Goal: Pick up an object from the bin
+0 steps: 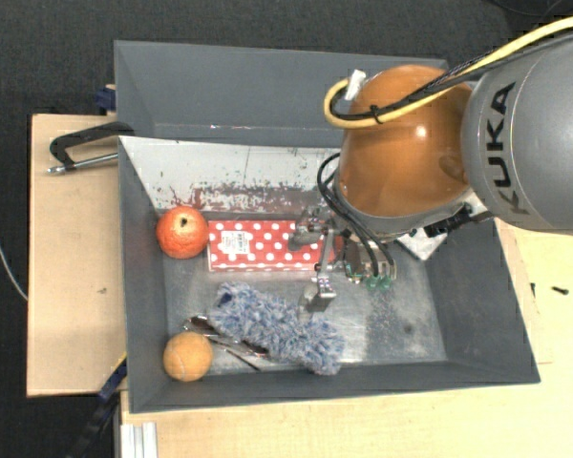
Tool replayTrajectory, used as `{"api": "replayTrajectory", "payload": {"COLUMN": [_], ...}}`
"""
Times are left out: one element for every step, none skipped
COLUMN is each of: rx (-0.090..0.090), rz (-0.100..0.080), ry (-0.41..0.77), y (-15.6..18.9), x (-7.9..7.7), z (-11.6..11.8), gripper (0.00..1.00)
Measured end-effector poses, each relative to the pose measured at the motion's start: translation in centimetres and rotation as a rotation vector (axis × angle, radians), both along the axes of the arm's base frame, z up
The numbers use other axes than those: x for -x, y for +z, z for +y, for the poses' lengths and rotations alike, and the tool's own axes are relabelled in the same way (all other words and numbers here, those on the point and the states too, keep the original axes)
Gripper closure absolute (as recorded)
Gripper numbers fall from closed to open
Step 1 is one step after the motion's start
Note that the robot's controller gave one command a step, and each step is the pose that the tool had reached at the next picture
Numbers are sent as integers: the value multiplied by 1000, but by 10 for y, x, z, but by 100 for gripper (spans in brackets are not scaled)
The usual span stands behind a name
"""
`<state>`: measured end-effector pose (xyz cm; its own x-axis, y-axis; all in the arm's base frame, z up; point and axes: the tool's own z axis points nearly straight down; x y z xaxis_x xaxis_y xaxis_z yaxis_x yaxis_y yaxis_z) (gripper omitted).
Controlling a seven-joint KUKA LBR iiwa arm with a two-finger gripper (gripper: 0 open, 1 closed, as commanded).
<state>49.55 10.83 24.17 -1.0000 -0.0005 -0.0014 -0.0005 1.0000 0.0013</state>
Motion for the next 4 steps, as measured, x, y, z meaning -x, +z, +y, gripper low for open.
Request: {"api": "replayTrajectory", "payload": {"rx": [-1,-1,5,0], "rz": [-5,-5,-10,-3], "ry": [-27,-27,-62,-20], "y": [-152,-152,-157,-131], "x": [-19,-19,-29,-20], "z": [25,25,48,43], "gripper": [100,100,100,100]}}
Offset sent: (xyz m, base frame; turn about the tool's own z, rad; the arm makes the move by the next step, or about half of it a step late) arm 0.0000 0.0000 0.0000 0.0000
